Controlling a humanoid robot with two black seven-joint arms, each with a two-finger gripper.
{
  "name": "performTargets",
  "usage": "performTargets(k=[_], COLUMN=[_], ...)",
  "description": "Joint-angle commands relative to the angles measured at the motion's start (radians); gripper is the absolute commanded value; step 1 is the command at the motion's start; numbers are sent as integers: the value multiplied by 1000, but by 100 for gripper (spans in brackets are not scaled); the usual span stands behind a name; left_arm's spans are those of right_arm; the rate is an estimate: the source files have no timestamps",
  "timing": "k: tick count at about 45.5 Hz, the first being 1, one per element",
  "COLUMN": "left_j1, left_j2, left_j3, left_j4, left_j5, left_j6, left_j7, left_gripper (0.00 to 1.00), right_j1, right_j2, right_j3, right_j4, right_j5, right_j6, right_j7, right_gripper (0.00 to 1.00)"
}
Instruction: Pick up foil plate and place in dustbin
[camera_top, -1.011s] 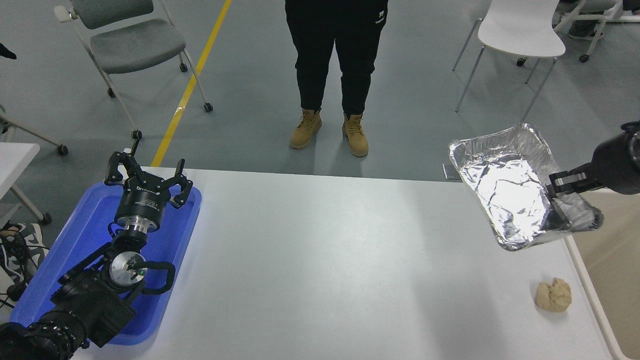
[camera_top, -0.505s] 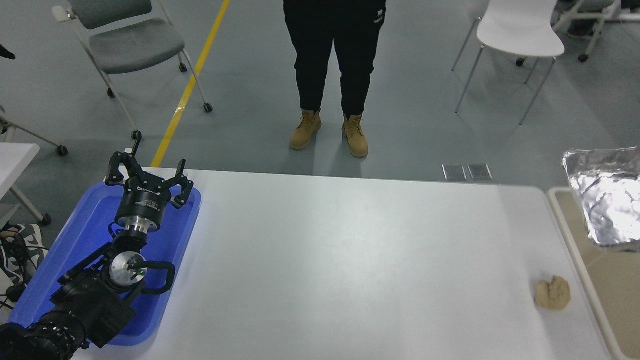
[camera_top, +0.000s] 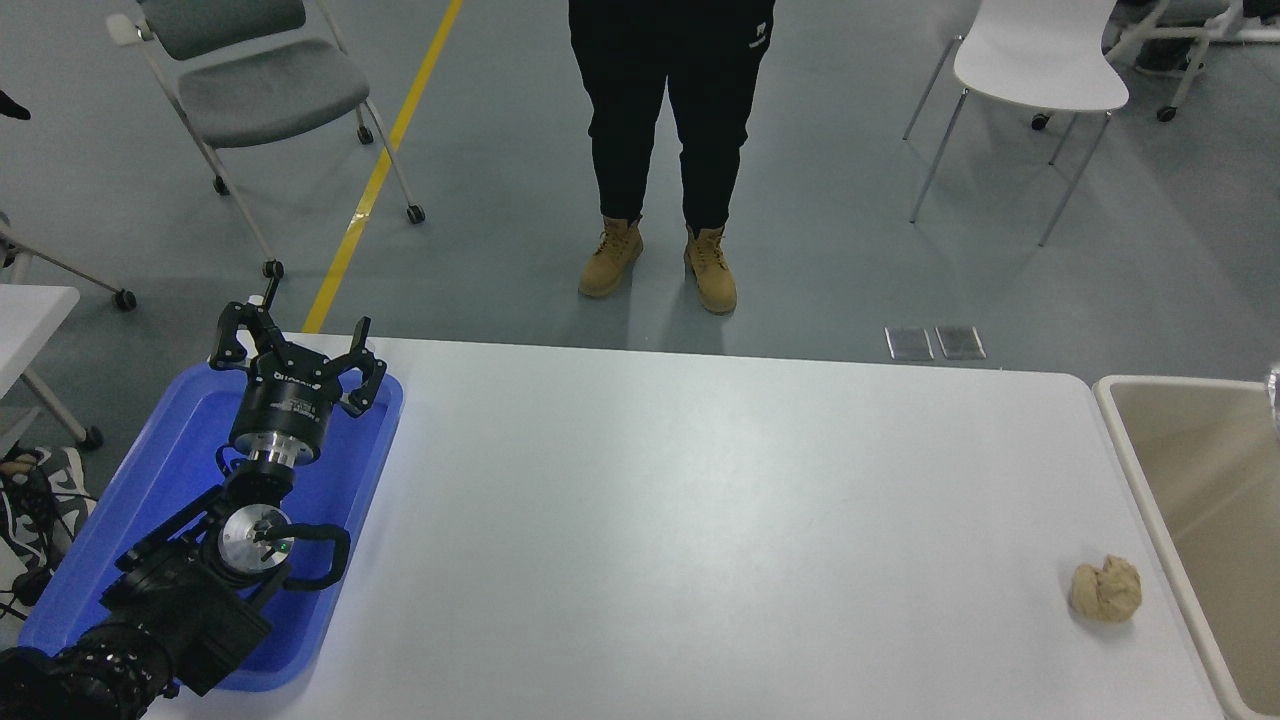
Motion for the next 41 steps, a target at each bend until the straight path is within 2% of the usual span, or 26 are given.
performTargets(k=[1, 4, 10, 21, 26, 38, 39, 40, 41], left_j1=[0, 1, 1, 1, 1, 1, 1, 1, 1], left_j2=[2, 0, 0, 2, 0, 2, 2, 0, 0], left_j3=[0, 0, 0, 0, 0, 0, 0, 0, 0], left_j4=[0, 0, 0, 0, 0, 0, 0, 0, 0], left_j5=[0, 0, 0, 0, 0, 0, 0, 0, 0], left_j6=[0, 0, 0, 0, 2, 2, 2, 0, 0], left_j7=[0, 0, 0, 0, 0, 0, 0, 0, 0], left_gripper=[100, 100, 100, 100, 100, 100, 100, 100, 100], right_j1=[-240, -295, -368, -412, -427, -446, -446, -446, -446], right_j2=[83, 121, 177, 255, 272, 290, 290, 290, 290], right_j3=[55, 62, 106, 252, 319, 345, 345, 347, 347], right_j4=[-195, -256, -319, -319, -319, -318, -318, -318, -318], right_j5=[189, 245, 324, 333, 333, 336, 336, 336, 336], right_j6=[-12, -14, -20, -133, -176, -213, -213, -215, -215], right_j7=[3, -6, -75, -209, -253, -264, -262, -262, -262], right_gripper=[0, 0, 0, 0, 0, 0, 1, 8, 11])
